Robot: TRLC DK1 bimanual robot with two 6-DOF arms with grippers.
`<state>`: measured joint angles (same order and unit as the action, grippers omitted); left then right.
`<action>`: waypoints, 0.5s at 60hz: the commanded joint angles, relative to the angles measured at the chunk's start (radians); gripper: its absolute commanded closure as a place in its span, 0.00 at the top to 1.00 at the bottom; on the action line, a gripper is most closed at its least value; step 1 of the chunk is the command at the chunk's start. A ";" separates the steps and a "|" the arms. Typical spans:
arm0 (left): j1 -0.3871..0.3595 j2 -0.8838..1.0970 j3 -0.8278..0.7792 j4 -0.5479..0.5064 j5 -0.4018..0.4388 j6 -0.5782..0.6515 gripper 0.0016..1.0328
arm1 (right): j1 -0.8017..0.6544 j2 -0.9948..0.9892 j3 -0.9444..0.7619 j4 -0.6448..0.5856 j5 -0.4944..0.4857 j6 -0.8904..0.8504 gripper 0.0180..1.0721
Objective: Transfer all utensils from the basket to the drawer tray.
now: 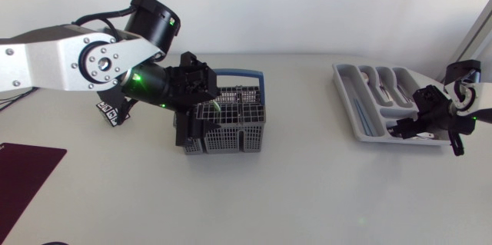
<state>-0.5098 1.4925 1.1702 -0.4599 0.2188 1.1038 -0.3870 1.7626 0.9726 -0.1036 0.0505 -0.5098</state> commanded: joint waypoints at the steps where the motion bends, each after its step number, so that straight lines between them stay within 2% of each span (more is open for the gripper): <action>1: 0.008 0.031 0.042 -0.011 -0.004 0.053 0.85 | 0.016 -0.063 -0.057 0.039 -0.018 -0.006 0.95; 23: 0.063 0.078 0.074 -0.036 -0.022 0.223 0.84 | 0.112 -0.239 -0.353 0.424 -0.093 0.076 0.95; 30: 0.063 0.097 0.082 -0.034 -0.038 0.278 0.83 | 0.160 -0.258 -0.402 0.498 -0.098 0.109 0.95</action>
<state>-0.4515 1.5585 1.2186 -0.4820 0.1925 1.3109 -0.2562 1.5253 0.6147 0.3481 -0.0414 -0.4431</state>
